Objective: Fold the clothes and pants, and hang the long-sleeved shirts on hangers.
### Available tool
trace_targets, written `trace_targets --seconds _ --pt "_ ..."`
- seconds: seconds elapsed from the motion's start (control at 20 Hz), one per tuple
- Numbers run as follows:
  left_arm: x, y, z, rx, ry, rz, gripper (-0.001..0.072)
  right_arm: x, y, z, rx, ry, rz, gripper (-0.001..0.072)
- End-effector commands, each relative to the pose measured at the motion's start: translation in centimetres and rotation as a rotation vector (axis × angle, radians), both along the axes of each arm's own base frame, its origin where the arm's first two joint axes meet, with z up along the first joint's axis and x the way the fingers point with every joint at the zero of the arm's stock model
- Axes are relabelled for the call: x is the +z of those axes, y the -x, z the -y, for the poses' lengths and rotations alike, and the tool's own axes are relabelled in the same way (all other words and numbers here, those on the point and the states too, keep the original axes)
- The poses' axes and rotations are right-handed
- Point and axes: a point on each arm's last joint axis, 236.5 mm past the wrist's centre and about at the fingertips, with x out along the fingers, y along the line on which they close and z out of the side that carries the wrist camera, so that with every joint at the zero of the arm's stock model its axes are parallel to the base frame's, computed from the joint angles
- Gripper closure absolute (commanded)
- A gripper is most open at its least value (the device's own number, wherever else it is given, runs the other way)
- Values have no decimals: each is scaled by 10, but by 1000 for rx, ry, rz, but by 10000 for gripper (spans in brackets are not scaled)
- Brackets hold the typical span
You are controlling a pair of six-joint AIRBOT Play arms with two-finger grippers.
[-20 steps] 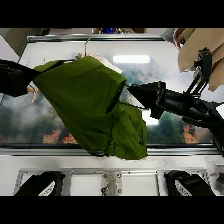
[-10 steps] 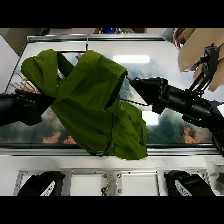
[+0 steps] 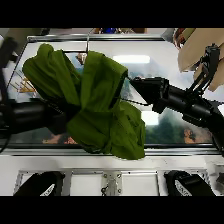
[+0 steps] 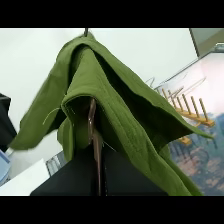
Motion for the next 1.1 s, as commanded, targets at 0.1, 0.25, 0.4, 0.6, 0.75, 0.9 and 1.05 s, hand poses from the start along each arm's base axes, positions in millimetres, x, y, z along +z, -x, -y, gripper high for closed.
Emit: trace_targets --seconds 0.1,0.25,0.4,0.6,0.75,0.9,1.05 --pt "-31 -1 20 -66 -199 48 696 1 0 0 -1 -1 1 704" --pt "0 -14 4 13 -188 134 507 0 0 0 -1 -1 0 704" --pt "28 -19 -20 92 -139 185 21 0 0 0 -1 -1 1 704" --pt "82 -40 -93 375 -50 338 21 1 0 0 0 -2 1 704" --pt "60 -58 -171 667 -109 303 21 1 0 0 1 -2 0 704" --pt "13 -76 -226 843 -141 222 21 6 5 -1 23 -30 -2 704" --pt "-17 -108 -226 818 21 176 21 8 6 -1 26 -37 -3 704"
